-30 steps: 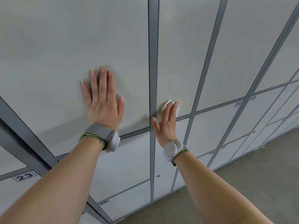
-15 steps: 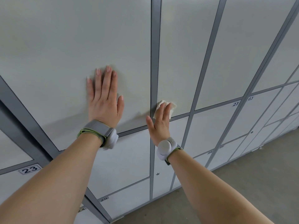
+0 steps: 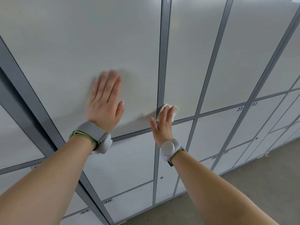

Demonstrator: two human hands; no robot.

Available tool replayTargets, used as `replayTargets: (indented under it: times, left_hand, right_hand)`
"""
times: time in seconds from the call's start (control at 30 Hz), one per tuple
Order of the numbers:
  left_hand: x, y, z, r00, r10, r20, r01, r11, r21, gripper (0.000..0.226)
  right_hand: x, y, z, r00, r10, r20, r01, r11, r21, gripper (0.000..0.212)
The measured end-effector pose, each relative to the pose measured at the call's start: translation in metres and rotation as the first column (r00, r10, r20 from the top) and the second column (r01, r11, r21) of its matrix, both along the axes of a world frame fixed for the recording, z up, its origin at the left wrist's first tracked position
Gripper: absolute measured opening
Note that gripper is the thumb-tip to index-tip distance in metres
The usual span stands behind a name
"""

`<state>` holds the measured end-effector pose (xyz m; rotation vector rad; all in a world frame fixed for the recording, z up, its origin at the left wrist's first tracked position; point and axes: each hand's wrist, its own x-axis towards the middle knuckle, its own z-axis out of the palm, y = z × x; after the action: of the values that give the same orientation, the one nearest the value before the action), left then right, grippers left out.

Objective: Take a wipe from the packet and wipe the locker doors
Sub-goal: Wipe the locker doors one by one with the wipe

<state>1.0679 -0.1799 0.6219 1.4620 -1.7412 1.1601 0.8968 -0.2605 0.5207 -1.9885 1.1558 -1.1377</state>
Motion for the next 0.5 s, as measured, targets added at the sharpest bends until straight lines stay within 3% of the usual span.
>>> replayTargets:
  times: [0.13, 0.33, 0.5]
  left_hand:
    - [0.010, 0.007, 0.010, 0.997, 0.060, -0.048, -0.063, 0.996, -0.058, 0.059]
    - [0.029, 0.010, 0.006, 0.992, 0.125, -0.022, -0.126, 0.991, -0.039, 0.059]
    - [0.030, 0.008, 0.003, 0.987, 0.160, -0.016, -0.160, 0.987, -0.024, 0.060]
  right_hand:
    - [0.009, 0.001, -0.002, 1.000, -0.018, 0.019, 0.019, 0.998, -0.065, 0.093]
    - [0.003, 0.006, -0.040, 0.979, -0.035, -0.200, 0.055, 0.994, 0.098, 0.102]
    - [0.005, 0.008, -0.019, 0.996, 0.006, -0.089, 0.005, 0.992, 0.125, 0.088]
